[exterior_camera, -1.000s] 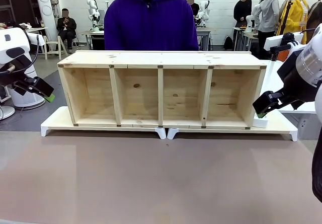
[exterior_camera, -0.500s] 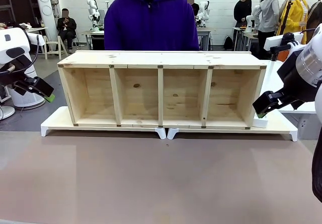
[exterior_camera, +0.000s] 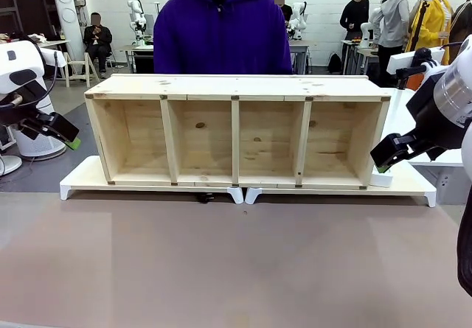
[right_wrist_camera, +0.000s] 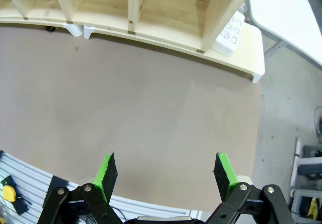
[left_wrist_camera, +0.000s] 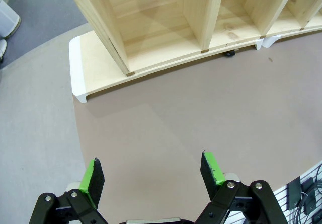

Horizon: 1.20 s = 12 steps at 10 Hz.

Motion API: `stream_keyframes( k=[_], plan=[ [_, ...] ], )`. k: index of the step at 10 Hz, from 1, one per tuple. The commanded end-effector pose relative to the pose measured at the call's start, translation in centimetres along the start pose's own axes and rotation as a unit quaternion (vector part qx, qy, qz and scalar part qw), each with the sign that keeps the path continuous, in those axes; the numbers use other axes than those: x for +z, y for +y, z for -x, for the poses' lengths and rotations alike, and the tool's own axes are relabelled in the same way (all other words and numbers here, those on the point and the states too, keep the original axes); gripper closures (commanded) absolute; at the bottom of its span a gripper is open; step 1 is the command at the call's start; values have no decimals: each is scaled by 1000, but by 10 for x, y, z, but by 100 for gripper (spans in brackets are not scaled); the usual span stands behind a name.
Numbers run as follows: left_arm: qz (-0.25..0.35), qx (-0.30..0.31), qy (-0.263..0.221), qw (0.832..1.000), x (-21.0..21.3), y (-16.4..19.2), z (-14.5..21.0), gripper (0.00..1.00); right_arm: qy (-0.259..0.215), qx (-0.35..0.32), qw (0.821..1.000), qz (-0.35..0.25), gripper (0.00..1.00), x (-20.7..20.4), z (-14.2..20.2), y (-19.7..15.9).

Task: Perform cable management.
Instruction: When the cord part of the Power Cable appears at the lower middle area of the table and stops, grasp the cord part of the Power Cable.

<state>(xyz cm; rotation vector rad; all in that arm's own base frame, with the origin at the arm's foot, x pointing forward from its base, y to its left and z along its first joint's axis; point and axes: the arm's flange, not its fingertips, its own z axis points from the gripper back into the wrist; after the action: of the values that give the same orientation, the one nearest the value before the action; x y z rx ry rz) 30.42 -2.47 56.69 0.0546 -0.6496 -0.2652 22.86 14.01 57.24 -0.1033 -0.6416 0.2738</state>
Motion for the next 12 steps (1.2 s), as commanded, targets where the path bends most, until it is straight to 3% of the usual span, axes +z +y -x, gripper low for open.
stream_keyframes(
  k=[1,12],
  plan=[
    [-2,5,2,1000,-1,0,0,0,-2,0,1000,1,0,0,0,0],
    [-2,5,2,1000,-1,0,0,0,-2,0,1000,1,0,0,0,0]
  ],
)
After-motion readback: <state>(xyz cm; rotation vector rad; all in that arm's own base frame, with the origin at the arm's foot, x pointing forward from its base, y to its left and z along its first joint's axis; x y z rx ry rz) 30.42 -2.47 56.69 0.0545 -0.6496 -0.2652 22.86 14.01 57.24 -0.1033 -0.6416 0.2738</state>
